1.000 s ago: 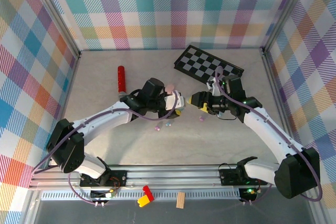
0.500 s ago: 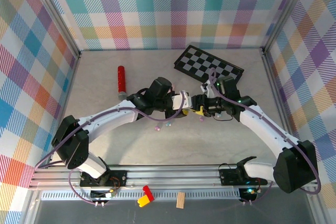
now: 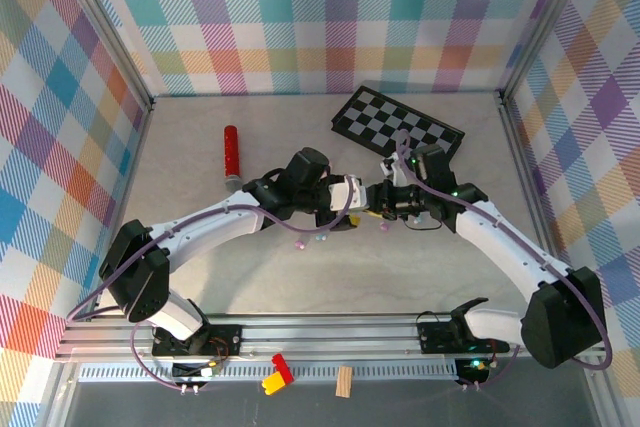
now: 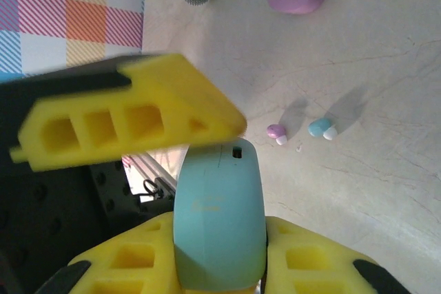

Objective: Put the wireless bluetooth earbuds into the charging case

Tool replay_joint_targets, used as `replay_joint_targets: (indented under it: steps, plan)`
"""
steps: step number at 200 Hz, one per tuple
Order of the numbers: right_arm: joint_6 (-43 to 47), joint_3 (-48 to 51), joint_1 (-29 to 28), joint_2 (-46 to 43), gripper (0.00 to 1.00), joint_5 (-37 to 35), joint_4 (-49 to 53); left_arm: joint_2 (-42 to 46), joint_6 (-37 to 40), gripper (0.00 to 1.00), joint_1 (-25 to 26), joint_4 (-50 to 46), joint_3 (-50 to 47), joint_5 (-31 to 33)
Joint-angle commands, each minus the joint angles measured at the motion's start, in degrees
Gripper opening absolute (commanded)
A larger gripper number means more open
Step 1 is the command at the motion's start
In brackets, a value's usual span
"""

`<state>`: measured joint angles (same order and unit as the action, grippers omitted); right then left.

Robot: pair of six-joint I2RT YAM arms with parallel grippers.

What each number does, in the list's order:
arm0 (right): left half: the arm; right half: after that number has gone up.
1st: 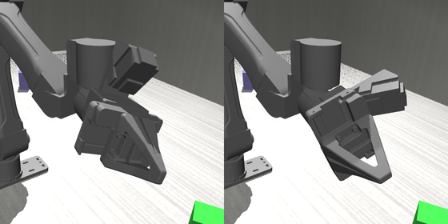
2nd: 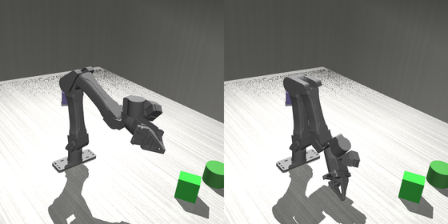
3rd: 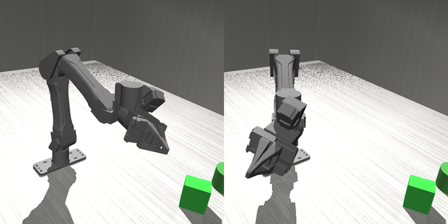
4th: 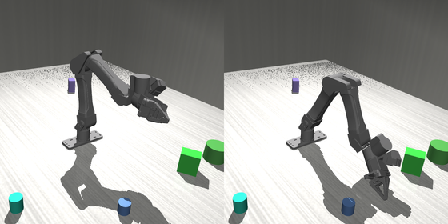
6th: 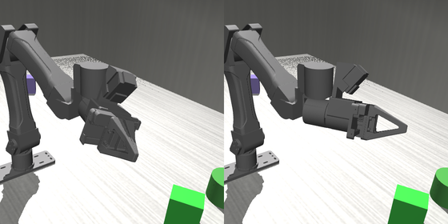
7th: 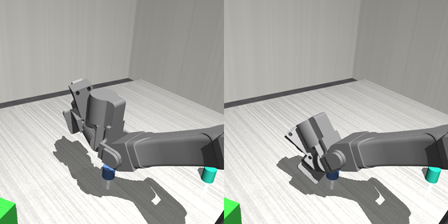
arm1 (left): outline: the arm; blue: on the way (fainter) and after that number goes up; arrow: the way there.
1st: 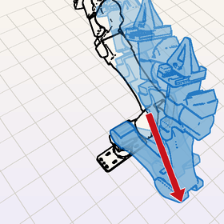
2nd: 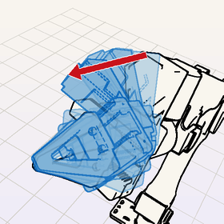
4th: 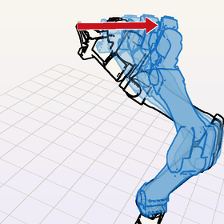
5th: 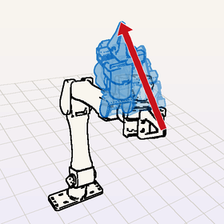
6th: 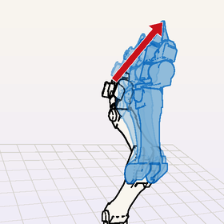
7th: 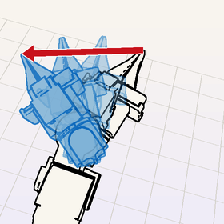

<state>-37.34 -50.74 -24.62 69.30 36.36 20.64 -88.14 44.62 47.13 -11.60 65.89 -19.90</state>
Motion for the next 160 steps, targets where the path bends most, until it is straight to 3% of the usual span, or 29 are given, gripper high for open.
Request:
replay_joint_targets:
  steps: [1, 27, 47, 80, 112, 160]
  plan:
    - [-1.7, -0.13, 0.25, -3.27, 0.19, 0.44, -1.46, 2.54, -1.65, 0.86, 0.45, 5.1, -2.41, -1.0]
    - [-7.24, 1.18, 1.54, -5.49, 0.17, 6.4, -7.52, 7.34, -8.37, 1.0, -1.49, 15.58, -8.86, -5.57]
    - [-12.83, 2.33, 2.87, -6.98, 0.16, 11.27, -12.92, 10.72, -14.88, 1.0, -3.34, 25.08, -13.53, -8.84]
    - [-27.61, 5.45, 4.38, -9.22, 0.12, 18.79, -30.67, 13.63, -24.69, 1.0, -6.22, 40.91, -20.1, -12.34]
    - [-37.87, 6.17, 4.5, -10.57, 0.04, 19.14, -38.75, 13.36, -34.35, 1.0, -8.37, 55.62, -22.55, -15.4]
    - [-51.73, 7.56, 4.5, -11.72, 0.02, 17.71, -49.34, 9.06, -42.66, 1.0, -8.56, 71.81, -21.68, -18.58]
